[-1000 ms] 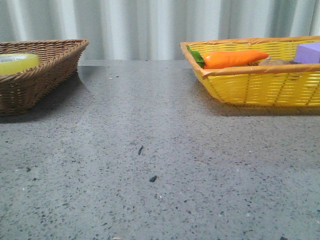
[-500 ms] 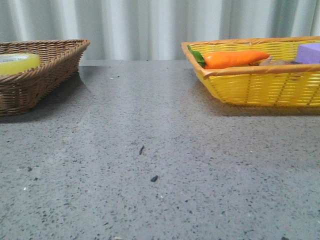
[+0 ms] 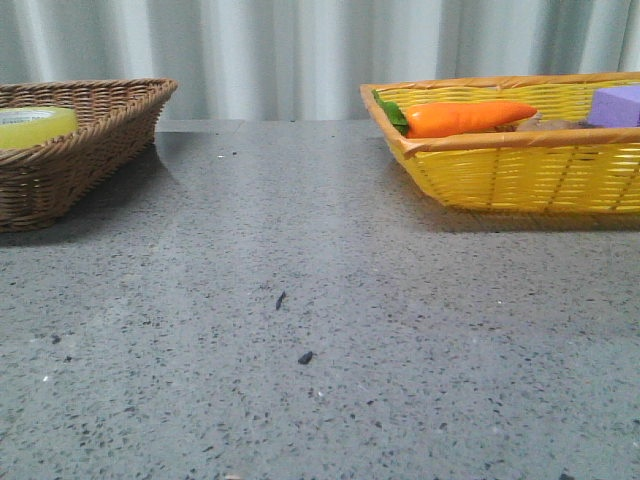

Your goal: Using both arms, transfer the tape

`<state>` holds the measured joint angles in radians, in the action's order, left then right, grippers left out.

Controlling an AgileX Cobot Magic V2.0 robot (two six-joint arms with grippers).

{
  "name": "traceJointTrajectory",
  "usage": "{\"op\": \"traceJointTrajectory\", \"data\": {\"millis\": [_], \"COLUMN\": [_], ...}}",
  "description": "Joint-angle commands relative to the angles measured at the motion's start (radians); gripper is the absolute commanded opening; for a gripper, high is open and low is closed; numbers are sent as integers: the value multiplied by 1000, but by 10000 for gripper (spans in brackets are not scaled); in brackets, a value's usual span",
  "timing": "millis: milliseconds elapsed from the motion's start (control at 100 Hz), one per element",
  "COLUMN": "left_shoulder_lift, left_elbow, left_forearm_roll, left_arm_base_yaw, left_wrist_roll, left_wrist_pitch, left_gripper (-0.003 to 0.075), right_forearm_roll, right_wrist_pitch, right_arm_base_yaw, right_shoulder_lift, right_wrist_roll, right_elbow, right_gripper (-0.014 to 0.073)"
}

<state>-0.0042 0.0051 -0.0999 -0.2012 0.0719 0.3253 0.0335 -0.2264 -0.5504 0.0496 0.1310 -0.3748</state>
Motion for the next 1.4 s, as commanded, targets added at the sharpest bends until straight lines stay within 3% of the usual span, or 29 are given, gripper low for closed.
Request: {"op": "traceJointTrajectory", "data": {"millis": [0, 670, 810, 1070, 1240, 1390], "left_shoulder_lift": [-25, -25, -25, -25, -25, -25], "left_elbow": [7, 7, 7, 7, 7, 7], "left_forearm_roll": [-15, -15, -15, -15, -15, -15], "left_arm_base_yaw": [2, 2, 2, 2, 2, 2], "left_wrist_roll": [-10, -10, -10, -10, -10, -10], "left_wrist_pitch": [-61, -61, -61, -61, -61, -65], "left_gripper": [-20, -20, -20, -20, -20, -20], "right_forearm_roll": [-5, -5, -5, -18, -34, -34], "right_wrist_pitch": [85, 100, 124, 266, -12, -85], "right_arm_base_yaw": [2, 25, 126, 445, 568, 580], "right_shoulder_lift": [8, 6, 6, 6, -84, -79], "right_wrist_roll": [2, 2, 2, 2, 2, 2], "right_elbow": [-24, 8, 126, 409, 409, 409], "right_gripper": [-41, -41, -41, -41, -41, -41]}}
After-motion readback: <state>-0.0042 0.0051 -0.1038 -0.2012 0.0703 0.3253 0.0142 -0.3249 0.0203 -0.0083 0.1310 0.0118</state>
